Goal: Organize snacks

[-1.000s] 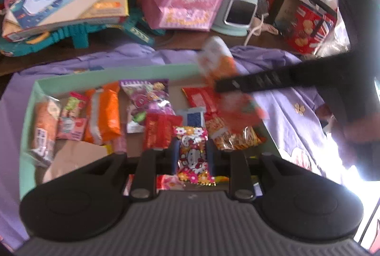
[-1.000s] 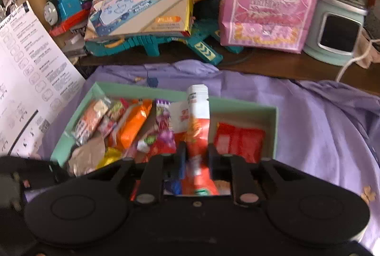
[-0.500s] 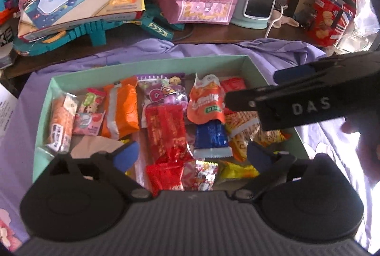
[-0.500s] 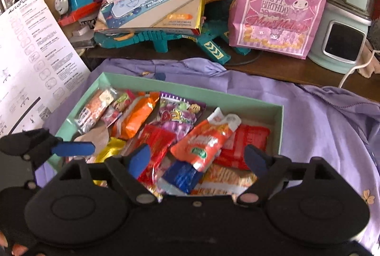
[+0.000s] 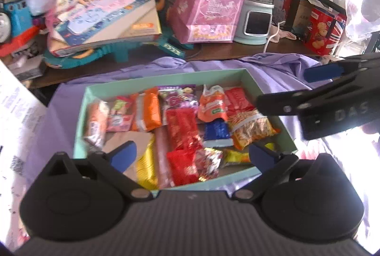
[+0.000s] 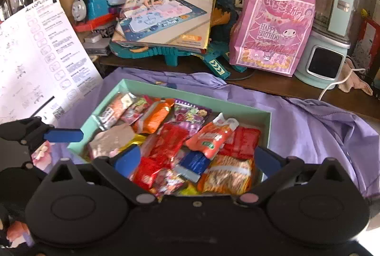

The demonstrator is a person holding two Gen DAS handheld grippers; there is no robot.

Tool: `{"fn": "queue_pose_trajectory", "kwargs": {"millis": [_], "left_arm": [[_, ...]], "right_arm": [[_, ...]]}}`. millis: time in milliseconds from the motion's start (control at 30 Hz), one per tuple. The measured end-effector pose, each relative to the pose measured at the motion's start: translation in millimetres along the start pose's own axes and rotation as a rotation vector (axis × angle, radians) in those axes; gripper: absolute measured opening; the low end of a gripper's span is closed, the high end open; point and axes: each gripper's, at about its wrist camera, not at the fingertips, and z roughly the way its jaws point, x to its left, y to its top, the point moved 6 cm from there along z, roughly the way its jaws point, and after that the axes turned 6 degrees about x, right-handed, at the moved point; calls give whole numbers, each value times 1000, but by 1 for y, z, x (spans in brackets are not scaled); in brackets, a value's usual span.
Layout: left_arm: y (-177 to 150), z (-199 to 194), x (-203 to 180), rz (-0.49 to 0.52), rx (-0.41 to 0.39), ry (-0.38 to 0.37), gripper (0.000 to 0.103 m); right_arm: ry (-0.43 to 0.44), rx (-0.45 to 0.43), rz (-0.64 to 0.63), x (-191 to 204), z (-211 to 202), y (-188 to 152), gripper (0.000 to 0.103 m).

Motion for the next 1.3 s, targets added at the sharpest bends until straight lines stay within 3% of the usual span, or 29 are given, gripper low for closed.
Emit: {"fn": "queue_pose_trajectory", "kwargs": {"millis": [500,1000,1300], "left_arm": [[-67,-20,53,-108,71,123,103],[-85,-29,77,-133,47,215,103],[-91,-24,77,-116,58,222,103]], "right_arm": [[-23,81,170,21,-13,-72,103],[-114,73,318,27,-22,-122,103],[-122,87,290,37,-21,-132,103]]}}
